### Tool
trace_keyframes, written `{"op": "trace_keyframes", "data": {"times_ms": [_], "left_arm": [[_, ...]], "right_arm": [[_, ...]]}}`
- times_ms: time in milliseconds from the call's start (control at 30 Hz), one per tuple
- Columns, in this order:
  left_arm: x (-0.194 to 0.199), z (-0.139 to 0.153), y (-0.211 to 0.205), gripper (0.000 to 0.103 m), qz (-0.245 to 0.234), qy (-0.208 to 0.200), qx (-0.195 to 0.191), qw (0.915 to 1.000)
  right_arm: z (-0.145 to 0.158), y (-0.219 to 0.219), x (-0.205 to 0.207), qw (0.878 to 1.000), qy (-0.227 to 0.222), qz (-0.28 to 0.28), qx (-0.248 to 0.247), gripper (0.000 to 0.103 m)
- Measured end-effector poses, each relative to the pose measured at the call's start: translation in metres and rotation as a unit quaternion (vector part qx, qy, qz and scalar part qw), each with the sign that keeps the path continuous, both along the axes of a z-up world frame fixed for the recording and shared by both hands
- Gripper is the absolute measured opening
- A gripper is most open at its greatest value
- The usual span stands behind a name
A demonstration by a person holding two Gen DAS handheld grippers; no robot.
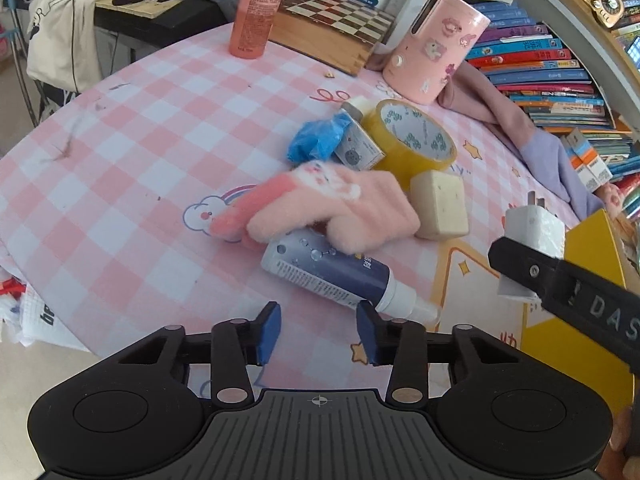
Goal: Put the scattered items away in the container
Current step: 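Grasp the blue-and-white spray bottle upright with the left gripper while the right gripper holds the charger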
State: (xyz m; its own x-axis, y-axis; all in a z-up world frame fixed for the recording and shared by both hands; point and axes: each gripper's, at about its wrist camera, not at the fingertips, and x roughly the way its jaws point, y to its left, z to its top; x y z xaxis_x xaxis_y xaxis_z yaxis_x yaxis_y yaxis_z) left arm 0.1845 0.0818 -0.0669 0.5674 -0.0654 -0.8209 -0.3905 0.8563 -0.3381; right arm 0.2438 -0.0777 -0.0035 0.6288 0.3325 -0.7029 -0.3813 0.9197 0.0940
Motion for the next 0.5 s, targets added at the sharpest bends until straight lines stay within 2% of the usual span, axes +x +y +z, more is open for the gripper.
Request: {"op": "trace_keyframes", "data": {"times_ms": [67,167,267,333,367,433,500], "left_arm": [[0.002,0.001,0.002,0.037,0.012,-0.001,-0.013,0.9999],[0.002,0.008,-0.002,0.040,0.010,-0.009,-0.015,0.9998],[0.003,0.019,-0.006,0.047,-0.005,-0.029,0.021,0.9993],[0.004,0.022,-0.005,0.052,-0.009,-0.034,0.053,0.9980],[0.004,0.021,-0.002,0.053,-0.007,-0.033,0.057,0.9978],[0.005,0.017,0.007,0.054,0.008,-0.022,0.042,0.9988],[0.005,0.011,0.018,0.056,0.039,-0.011,0.009,0.9991]], "right_arm": [[0.001,-0.002,0.000,1.000,0.000,0.001,0.001,0.042],[0.001,-0.004,0.000,1.000,-0.001,0.000,0.002,0.042],[0.002,-0.007,0.002,1.000,0.000,-0.002,0.005,0.042],[0.002,-0.009,0.003,1.000,0.002,-0.001,0.008,0.042],[0.002,-0.010,0.004,1.000,0.003,-0.001,0.010,0.042],[0.002,-0.011,0.005,1.000,0.006,0.001,0.014,0.042],[0.003,-0.011,0.006,1.000,0.005,0.004,0.017,0.042]]}}
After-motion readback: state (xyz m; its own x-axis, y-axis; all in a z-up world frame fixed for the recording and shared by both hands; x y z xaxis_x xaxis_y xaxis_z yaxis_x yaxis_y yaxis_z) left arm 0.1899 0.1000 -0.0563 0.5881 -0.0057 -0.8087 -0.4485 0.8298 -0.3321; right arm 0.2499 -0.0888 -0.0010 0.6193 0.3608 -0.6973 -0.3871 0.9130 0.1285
